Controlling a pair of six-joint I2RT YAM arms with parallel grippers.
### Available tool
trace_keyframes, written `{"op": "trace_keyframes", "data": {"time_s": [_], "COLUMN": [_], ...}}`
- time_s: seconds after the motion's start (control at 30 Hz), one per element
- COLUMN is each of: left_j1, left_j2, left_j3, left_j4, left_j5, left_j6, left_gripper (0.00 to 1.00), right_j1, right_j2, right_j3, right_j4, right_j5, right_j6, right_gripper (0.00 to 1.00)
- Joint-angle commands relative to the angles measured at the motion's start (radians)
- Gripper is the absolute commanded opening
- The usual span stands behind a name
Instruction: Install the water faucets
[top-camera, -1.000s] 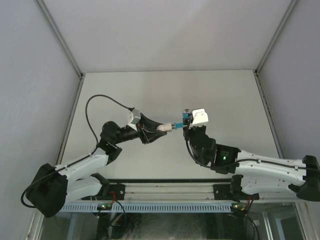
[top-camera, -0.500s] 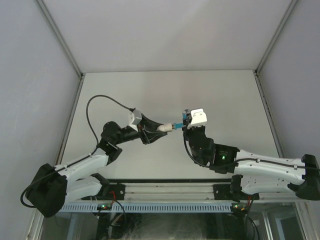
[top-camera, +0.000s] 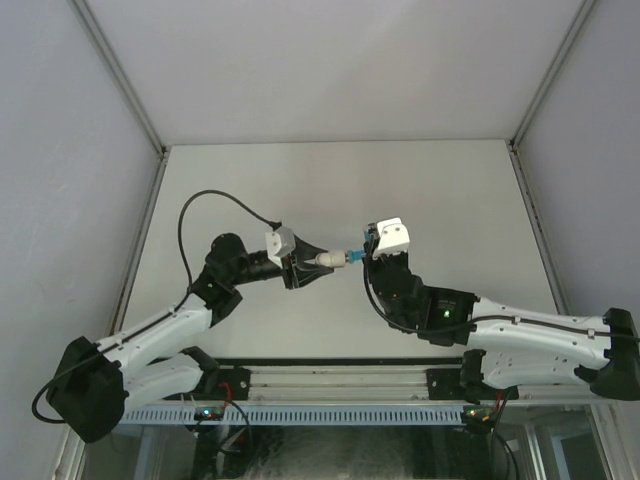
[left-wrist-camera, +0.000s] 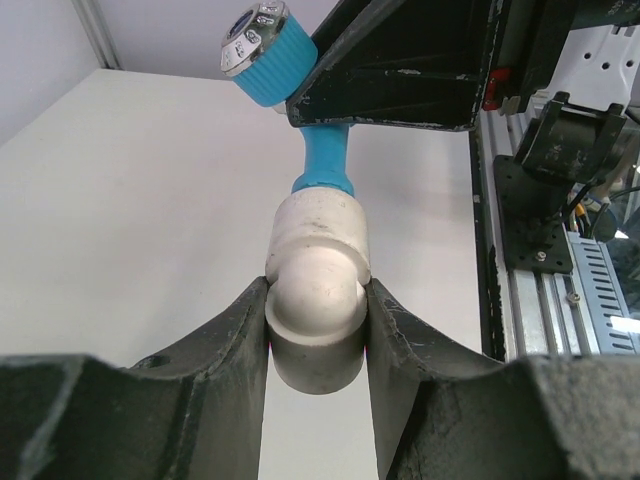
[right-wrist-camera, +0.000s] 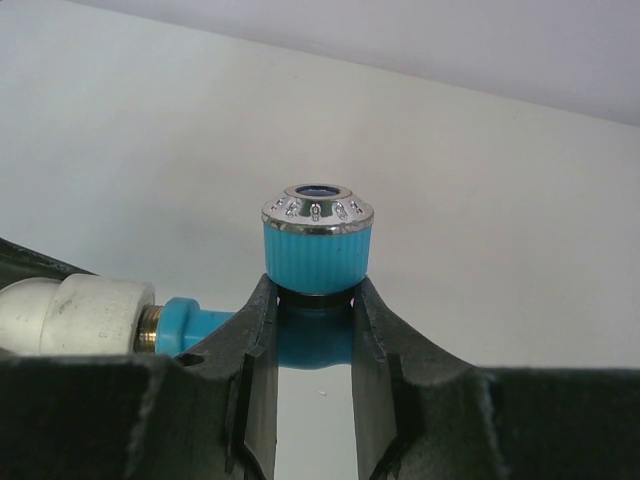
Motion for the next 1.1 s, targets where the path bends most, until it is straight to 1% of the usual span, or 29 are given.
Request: {"op": "trace_keyframes", "data": {"time_s": [0.0,0.23,0.37,0.47,0.57,0.63,0.77,0.9,0.97,1.07], "left_j1": [-0.007,-0.007,-0.007,-0.018,-0.046,-0.062,-0.086,-0.11,-0.125,-0.134], "left_j2": [-0.015,-0.014,-0.006,-0.023,-0.051,-0.057,-0.07,-0.082,-0.086,-0.09], "left_j3": [0.007,-0.041,-0.029,-0.01,0.016,0.032,0.022,0.018,0.014,0.0], "left_j4": [0.068,0.223,0.196,0.101,-0.041,-0.109,-0.119,-0.145,-0.156,-0.137], "left_j5": [-0.069,-0.092,-0.058,-0.071,-0.129,-0.159,-0.232,-0.299,-0.334,-0.326], "left_j6": [0.035,-0.041,-0.017,0.053,0.197,0.263,0.324,0.404,0.44,0.466], "left_gripper": [0.0,0.0,0.0,0.0,0.0,0.0,0.0,0.0,0.0,0.0], "right_j1": [0.002,-0.064,-0.071,-0.067,-0.063,-0.066,-0.07,-0.082,-0.097,-0.121], "right_j2": [-0.034,-0.082,-0.082,-0.072,-0.057,-0.049,-0.04,-0.03,-0.031,-0.029], "right_j3": [0.066,0.073,0.085,0.113,0.139,0.15,0.155,0.169,0.17,0.169], "right_j4": [-0.001,-0.085,-0.103,-0.136,-0.168,-0.178,-0.181,-0.219,-0.229,-0.243], "right_j5": [-0.151,-0.281,-0.3,-0.3,-0.299,-0.312,-0.347,-0.372,-0.408,-0.454], "right_j6": [0.147,0.284,0.275,0.279,0.284,0.292,0.318,0.354,0.373,0.389], "right_gripper": [0.0,0.0,0.0,0.0,0.0,0.0,0.0,0.0,0.0,0.0]}}
